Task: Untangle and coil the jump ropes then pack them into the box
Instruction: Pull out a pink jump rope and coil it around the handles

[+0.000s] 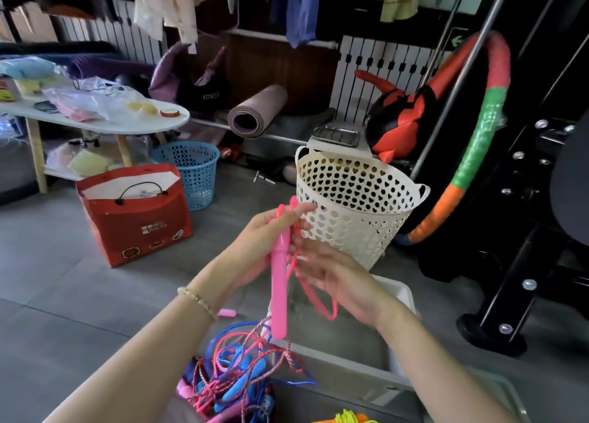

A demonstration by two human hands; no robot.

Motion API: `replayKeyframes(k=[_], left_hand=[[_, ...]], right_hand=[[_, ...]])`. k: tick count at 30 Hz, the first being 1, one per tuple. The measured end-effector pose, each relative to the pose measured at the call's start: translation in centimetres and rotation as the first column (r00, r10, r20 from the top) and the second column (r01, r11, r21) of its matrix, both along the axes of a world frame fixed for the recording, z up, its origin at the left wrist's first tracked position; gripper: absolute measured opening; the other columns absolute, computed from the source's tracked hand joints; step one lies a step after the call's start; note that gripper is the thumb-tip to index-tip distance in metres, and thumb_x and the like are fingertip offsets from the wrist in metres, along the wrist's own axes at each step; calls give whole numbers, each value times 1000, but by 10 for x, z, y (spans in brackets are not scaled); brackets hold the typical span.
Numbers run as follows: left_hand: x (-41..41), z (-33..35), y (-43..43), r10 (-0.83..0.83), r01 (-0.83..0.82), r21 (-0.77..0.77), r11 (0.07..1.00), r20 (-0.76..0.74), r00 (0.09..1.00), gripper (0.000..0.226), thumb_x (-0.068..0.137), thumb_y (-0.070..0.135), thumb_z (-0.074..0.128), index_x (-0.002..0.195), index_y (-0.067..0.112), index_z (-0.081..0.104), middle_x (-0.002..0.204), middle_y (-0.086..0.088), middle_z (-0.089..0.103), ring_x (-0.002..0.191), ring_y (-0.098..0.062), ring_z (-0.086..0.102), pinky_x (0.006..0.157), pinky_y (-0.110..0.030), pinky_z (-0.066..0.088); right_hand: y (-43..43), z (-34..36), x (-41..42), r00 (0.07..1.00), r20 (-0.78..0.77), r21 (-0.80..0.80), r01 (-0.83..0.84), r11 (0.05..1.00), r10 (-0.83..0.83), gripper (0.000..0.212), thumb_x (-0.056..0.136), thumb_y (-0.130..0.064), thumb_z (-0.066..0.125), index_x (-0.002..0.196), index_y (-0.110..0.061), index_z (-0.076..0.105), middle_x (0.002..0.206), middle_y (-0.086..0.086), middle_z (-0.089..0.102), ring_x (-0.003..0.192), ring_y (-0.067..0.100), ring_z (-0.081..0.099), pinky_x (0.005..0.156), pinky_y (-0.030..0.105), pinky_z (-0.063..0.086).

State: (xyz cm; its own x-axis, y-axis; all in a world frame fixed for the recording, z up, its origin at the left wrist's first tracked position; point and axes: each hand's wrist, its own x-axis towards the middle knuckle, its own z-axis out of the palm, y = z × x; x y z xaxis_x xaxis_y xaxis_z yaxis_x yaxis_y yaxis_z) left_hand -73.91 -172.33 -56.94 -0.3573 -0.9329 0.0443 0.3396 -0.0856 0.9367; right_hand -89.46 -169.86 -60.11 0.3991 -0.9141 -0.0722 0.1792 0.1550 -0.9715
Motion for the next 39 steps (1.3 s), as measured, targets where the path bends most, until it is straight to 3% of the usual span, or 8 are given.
replayKeyframes(k=[5, 11, 14, 18, 25, 28, 35, 39], left_hand=[[12, 7, -11, 113, -108, 47, 993, -121, 986, 22, 96, 20, 49, 103, 19, 69, 74, 6, 67, 48, -2, 48, 47, -13, 44], [27, -25, -11, -73, 60, 71, 996, 193, 978, 26, 91, 27, 58, 114, 16, 65, 116, 0, 69, 55, -5, 49, 47, -13, 43], [16, -47, 2, -264, 264, 47, 963, 335, 904, 27, 87, 31, 58, 108, 17, 67, 98, 7, 72, 58, -6, 53, 56, -17, 46], [13, -41, 5, -142, 152, -7, 988, 311, 940, 21, 91, 20, 53, 94, 2, 63, 70, 2, 61, 54, -10, 51, 55, -18, 46], [18, -9, 2, 111, -96, -120, 988, 122, 986, 19, 96, 15, 45, 92, 9, 63, 65, 6, 62, 47, -5, 50, 48, -14, 43], [23, 5, -4, 165, -167, -24, 986, -47, 985, 19, 97, 20, 46, 93, 13, 63, 65, 8, 59, 45, -2, 45, 44, -12, 40], [19, 11, -3, 132, -131, 17, 991, -110, 985, 19, 97, 21, 46, 97, 16, 65, 77, 5, 69, 43, -2, 43, 43, -11, 39], [28, -14, -9, 108, -96, -75, 993, 181, 977, 24, 80, 38, 66, 100, 25, 71, 94, -6, 61, 43, -2, 40, 41, -13, 35]], right_hand=[[9, -15, 10, 938, -335, -59, -119, 991, 93, 16, 94, -9, 52, 107, -5, 62, 83, -8, 70, 77, 3, 64, 85, 23, 49], [4, 14, 0, 949, -25, -185, 306, 934, -315, 12, 89, -5, 57, 85, -8, 68, 72, -2, 72, 60, 7, 64, 68, 19, 55], [1, 25, -2, 910, 86, -192, 415, 889, -406, 11, 90, -7, 56, 87, -6, 67, 71, -3, 71, 60, 6, 62, 66, 18, 53], [-7, 23, -8, 835, 198, -72, 535, 841, -514, 16, 89, -11, 58, 97, 1, 65, 81, 6, 69, 70, 11, 64, 73, 22, 56], [0, -3, 9, 995, -93, 20, 25, 999, -23, 53, 87, -46, 52, 120, -5, 59, 116, 12, 66, 108, 25, 62, 98, 34, 44], [6, -14, 16, 975, -183, -5, -130, 991, 127, 39, 92, -41, 49, 122, -19, 57, 106, 0, 68, 105, 16, 62, 97, 27, 42], [7, -34, 35, 892, -446, -163, -161, 973, 73, 14, 96, -9, 51, 100, -7, 63, 80, 3, 61, 66, -1, 56, 65, 13, 45], [-2, -7, 20, 947, -211, -276, 179, 944, -241, 22, 95, -8, 50, 80, -14, 65, 67, 1, 60, 56, -2, 56, 58, 14, 46]])
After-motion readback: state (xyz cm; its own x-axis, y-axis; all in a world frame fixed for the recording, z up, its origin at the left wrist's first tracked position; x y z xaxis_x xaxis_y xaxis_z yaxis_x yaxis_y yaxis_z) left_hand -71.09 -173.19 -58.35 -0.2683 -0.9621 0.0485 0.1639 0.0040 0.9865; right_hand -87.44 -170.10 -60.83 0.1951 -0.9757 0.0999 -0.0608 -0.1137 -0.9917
